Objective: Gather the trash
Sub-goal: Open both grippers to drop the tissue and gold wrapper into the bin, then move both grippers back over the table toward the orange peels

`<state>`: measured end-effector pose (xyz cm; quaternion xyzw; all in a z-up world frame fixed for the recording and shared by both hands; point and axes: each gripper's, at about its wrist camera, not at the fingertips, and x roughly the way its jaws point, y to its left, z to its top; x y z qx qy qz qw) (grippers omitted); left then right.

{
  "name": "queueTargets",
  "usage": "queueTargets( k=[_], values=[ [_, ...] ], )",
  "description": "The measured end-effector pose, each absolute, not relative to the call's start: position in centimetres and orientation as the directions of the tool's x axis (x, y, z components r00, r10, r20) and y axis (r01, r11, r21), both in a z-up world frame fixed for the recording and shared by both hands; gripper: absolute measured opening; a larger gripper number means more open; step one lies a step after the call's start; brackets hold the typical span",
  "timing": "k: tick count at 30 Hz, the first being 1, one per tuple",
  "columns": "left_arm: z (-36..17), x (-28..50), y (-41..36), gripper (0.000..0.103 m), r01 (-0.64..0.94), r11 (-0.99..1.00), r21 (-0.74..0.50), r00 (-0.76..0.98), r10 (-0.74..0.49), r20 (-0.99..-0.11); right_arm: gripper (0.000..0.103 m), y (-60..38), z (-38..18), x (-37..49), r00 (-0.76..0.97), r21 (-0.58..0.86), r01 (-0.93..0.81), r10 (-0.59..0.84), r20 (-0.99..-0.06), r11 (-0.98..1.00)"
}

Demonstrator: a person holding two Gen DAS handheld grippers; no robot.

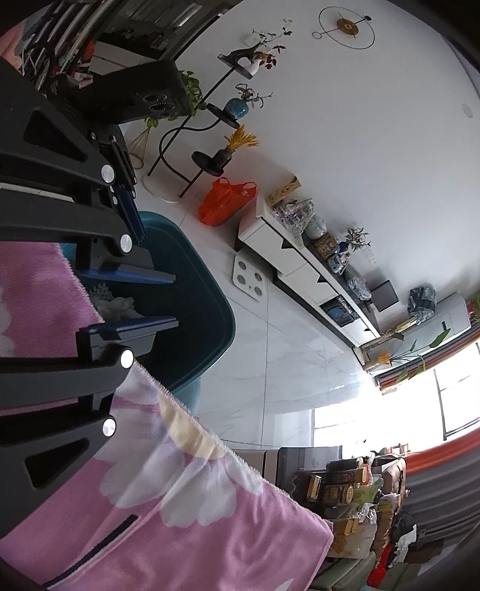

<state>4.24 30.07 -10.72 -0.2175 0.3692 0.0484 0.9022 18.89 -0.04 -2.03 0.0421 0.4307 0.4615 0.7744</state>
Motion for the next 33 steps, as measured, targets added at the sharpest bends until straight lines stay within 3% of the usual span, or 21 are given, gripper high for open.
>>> queueTargets(
  k=[3, 7, 15, 27, 33],
  values=[
    [-9.8, 3.5, 29.4, 0.029, -0.222, 0.908, -0.355, 0.747, -0.075, -0.660, 0.029, -1.2, -1.3, 18.3, 0.213, 0.461, -0.688, 0.763, -0.611, 0.561],
    [-7.6, 2.3, 27.7, 0.038, -0.164, 0.926, -0.339, 0.790, -0.082, -0.608, 0.032, -3.3, -0.1, 16.9, 0.238, 0.430, -0.717, 0.772, -0.590, 0.549],
    [-4.4, 2.4, 21.4, 0.043, 0.041, 0.943, -0.331, 0.819, -0.222, -0.529, 0.043, -10.3, 1.6, 14.8, 0.328, 0.398, -0.706, 0.769, -0.548, 0.586],
    [-5.1, 5.2, 9.9, 0.042, 0.298, 0.898, -0.323, 0.713, -0.434, -0.551, 0.044, -23.7, 1.5, 12.8, 0.520, 0.395, -0.542, 0.665, -0.536, 0.742],
    [-5.7, 6.0, 4.5, 0.043, 0.399, 0.864, -0.305, 0.646, -0.502, -0.575, 0.044, -31.0, 1.0, 11.0, 0.632, 0.371, -0.403, 0.548, -0.548, 0.836]
  ],
)
